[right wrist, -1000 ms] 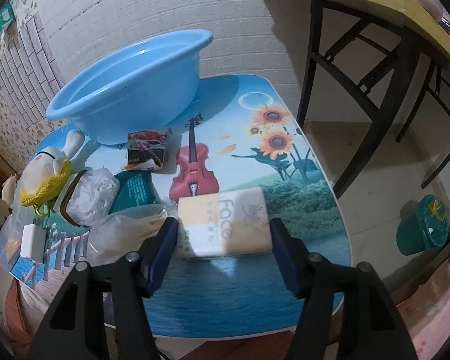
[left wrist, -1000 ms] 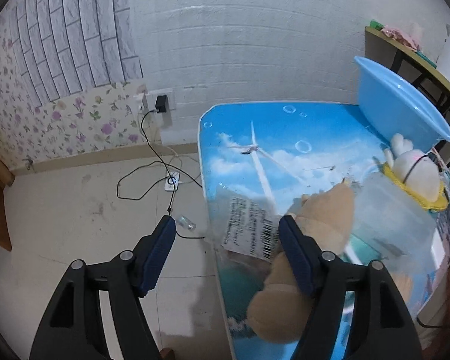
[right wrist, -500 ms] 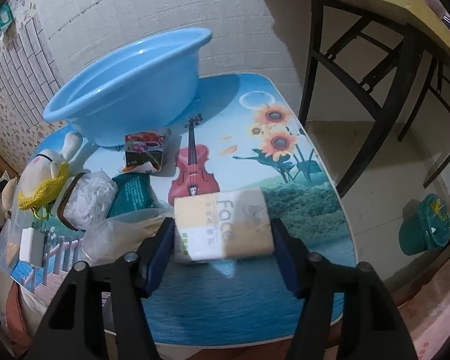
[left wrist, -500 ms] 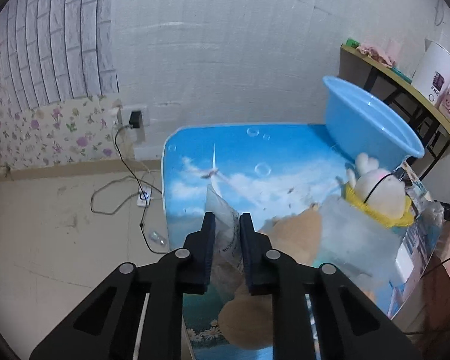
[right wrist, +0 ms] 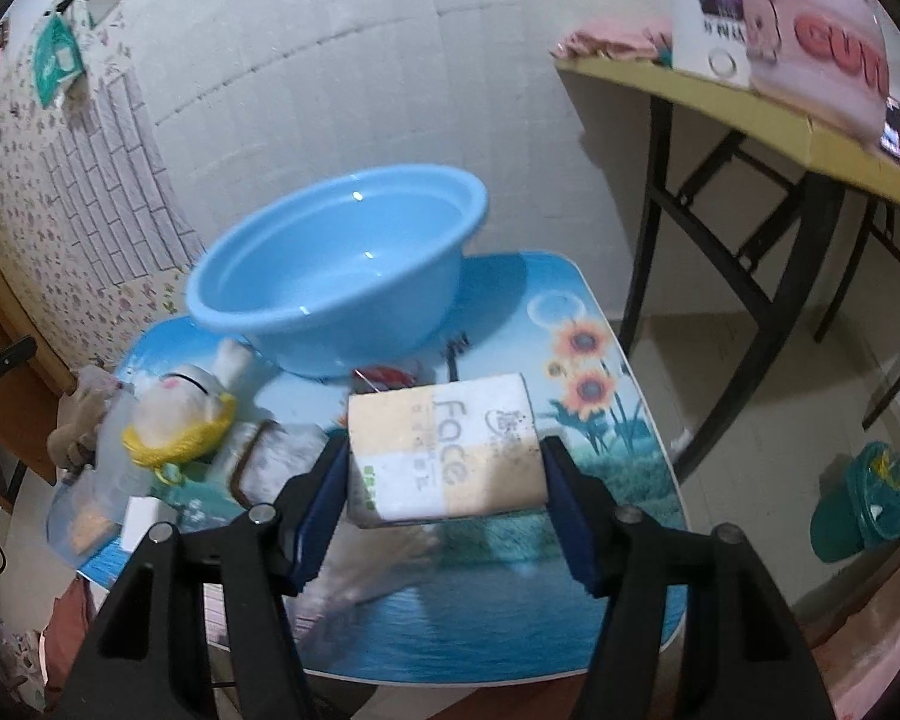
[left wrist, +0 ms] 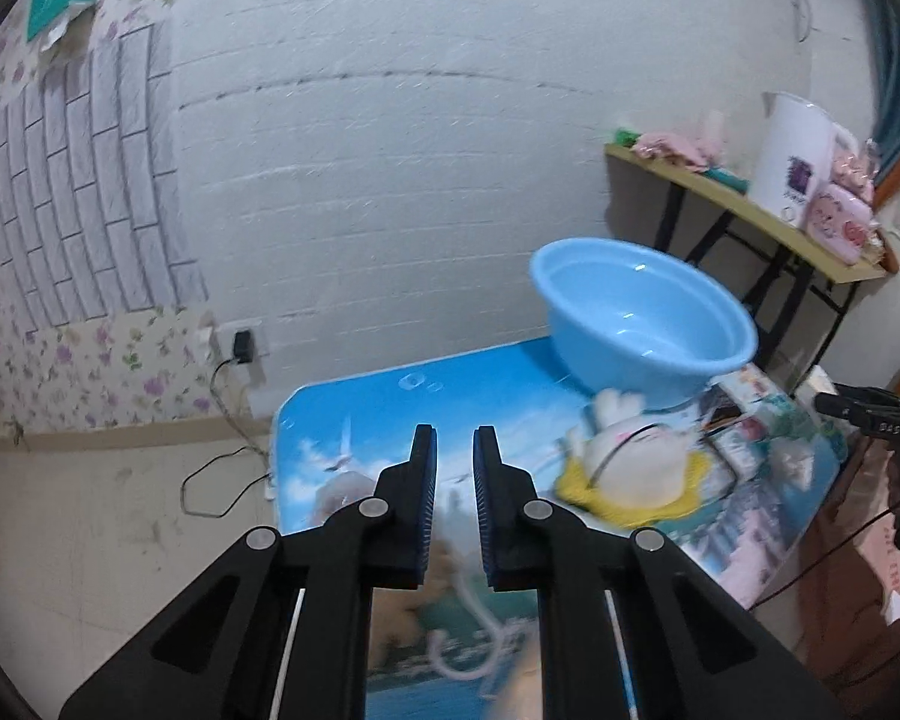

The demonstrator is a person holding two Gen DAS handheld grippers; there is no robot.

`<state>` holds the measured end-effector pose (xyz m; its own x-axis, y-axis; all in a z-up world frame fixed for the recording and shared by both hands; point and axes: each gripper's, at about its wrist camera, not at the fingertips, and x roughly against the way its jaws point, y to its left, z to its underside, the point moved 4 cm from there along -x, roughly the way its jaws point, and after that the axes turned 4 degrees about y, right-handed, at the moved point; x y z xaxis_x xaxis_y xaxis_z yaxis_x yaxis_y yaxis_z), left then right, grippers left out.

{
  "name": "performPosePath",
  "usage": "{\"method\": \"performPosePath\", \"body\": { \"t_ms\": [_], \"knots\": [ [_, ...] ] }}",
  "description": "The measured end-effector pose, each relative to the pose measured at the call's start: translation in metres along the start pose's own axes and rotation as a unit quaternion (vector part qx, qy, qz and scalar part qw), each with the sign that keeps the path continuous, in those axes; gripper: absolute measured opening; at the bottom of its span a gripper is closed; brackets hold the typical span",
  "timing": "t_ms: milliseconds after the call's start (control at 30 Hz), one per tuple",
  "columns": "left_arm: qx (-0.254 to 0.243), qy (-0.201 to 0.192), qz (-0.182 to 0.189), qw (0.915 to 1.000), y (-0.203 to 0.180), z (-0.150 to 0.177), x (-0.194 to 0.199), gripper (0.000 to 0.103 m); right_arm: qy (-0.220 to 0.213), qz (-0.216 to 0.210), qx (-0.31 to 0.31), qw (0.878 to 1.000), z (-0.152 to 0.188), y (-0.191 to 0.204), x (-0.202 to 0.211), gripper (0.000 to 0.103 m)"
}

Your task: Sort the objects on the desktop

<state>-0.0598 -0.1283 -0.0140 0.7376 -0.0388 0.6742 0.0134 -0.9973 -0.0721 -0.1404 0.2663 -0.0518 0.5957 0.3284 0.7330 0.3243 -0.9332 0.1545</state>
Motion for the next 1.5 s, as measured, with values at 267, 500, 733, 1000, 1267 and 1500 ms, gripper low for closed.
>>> {"method": "performPosePath", "body": {
  "t_ms": [267,500,733,1000,1267,1500],
  "knots": [
    [-0.019,-0.01,0.023,0.9995,-0.05,-0.018,0.001,0.011,-0.029,-0.039,0.016,0.999,-0.014,0.013,0.013,0.062],
    [-0.04,-0.009,0.021,0.999,-0.087,-0.034,-0.01,0.011,-0.052,-0.071,0.036,0.995,-0.022,0.022,0.02,0.062],
    [-0.023,0.022,-0.032,0.999,-0.06,-0.02,-0.012,0.012,-0.041,-0.088,0.036,0.995,-0.015,0.02,0.016,0.062],
    [0.036,0.059,-0.127,0.9894,0.005,0.001,-0.021,0.103,-0.031,-0.093,0.033,0.995,-0.016,0.019,0.01,0.062],
    [0.102,0.138,-0.116,0.9784,0.061,0.025,-0.072,0.103,-0.023,-0.082,0.04,0.996,-0.019,0.027,0.006,0.062],
    [0.156,0.178,-0.063,0.9696,0.069,0.039,-0.115,0.088,-0.009,-0.072,0.042,0.996,-0.02,0.032,0.0,0.062]
  ]
}}
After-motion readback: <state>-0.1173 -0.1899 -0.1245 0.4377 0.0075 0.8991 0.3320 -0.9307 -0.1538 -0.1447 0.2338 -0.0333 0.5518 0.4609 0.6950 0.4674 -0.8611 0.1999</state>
